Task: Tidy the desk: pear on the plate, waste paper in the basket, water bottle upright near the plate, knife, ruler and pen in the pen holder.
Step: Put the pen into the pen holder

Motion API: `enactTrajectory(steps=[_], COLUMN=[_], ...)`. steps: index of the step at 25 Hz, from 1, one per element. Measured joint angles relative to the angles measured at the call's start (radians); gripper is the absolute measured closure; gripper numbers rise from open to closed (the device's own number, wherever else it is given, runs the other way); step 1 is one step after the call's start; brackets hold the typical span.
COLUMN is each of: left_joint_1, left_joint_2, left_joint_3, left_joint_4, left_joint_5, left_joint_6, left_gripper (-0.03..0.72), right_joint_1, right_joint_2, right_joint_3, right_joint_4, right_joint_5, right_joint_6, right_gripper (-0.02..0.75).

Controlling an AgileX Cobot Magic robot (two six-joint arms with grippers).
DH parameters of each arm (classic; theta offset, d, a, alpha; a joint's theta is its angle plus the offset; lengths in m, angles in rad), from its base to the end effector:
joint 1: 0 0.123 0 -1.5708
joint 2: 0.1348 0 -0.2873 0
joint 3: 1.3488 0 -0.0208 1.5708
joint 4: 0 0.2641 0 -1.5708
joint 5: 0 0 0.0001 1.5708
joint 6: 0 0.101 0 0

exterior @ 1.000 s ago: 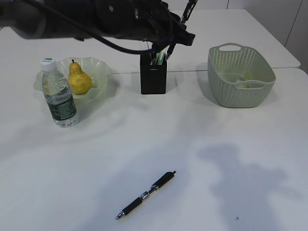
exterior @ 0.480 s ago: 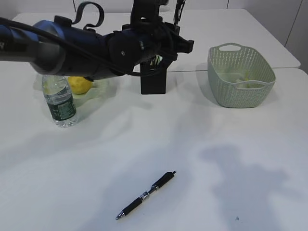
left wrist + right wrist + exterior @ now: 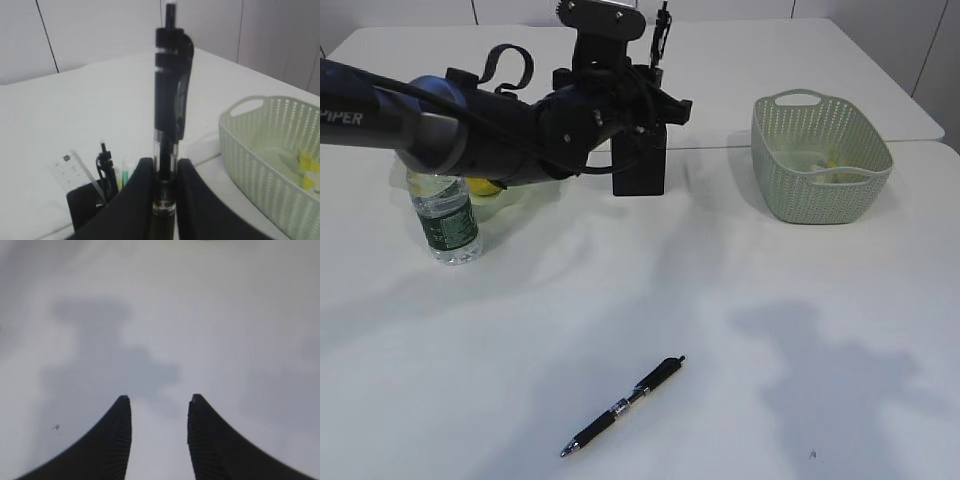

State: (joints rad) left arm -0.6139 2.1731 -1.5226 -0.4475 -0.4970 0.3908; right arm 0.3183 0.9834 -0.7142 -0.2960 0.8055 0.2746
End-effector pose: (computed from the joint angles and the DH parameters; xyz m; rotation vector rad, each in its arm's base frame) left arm 0.4417 -0.2859 0.2015 0.3505 1.6486 -0.2943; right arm 0.1909 0.0405 0.2728 -0.2322 2.4973 -0.1121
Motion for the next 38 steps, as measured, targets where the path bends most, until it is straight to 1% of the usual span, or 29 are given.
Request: enactTrajectory(steps=[3,10,15,17,21,28,32,38], left_joint_1=[0.014,0.042,0.054,0.060,0.062,0.079,0.094,0.122], left_joint_2=[0.000,0.000,0.010,0.035,0.094,0.173,0.202,0.204], left_joint_3=[0.000,0.000,0.000,-0.023,-0.102,-0.210,-0.243,-0.252], left_joint_4=[0.000,0.003,0.059,0.080,0.107,0.113,0.113,0.114], left_joint_5=[-0.035,-0.117,-0.135,-0.130,-0.085,-0.006,0.026,0.037], left_joint_6=[-0.018,-0.142,-0.214,-0.233,-0.244,-0.246,-0.247,-0.251], left_gripper=[0.625,0.626,0.626,0.626,0.626,0.626,0.626,0.626], right_joint_1=[0.000,0.000,0.000,0.000,0.000,0.000,0.000,0.000], right_joint_2=[0.000,0.000,0.000,0.000,0.000,0.000,0.000,0.000], right_joint_3=[0.000,0.000,0.000,0.000,0.000,0.000,0.000,0.000], right_joint_4=[0.000,0.000,0.000,0.000,0.000,0.000,0.000,0.000], right_joint_5=[0.000,0.000,0.000,0.000,0.000,0.000,0.000,0.002], right_joint_6=[0.000,0.000,0.000,0.000,0.000,0.000,0.000,0.000], right_gripper=[0.423,0.423,0.423,0.423,0.423,0.423,0.423,0.423])
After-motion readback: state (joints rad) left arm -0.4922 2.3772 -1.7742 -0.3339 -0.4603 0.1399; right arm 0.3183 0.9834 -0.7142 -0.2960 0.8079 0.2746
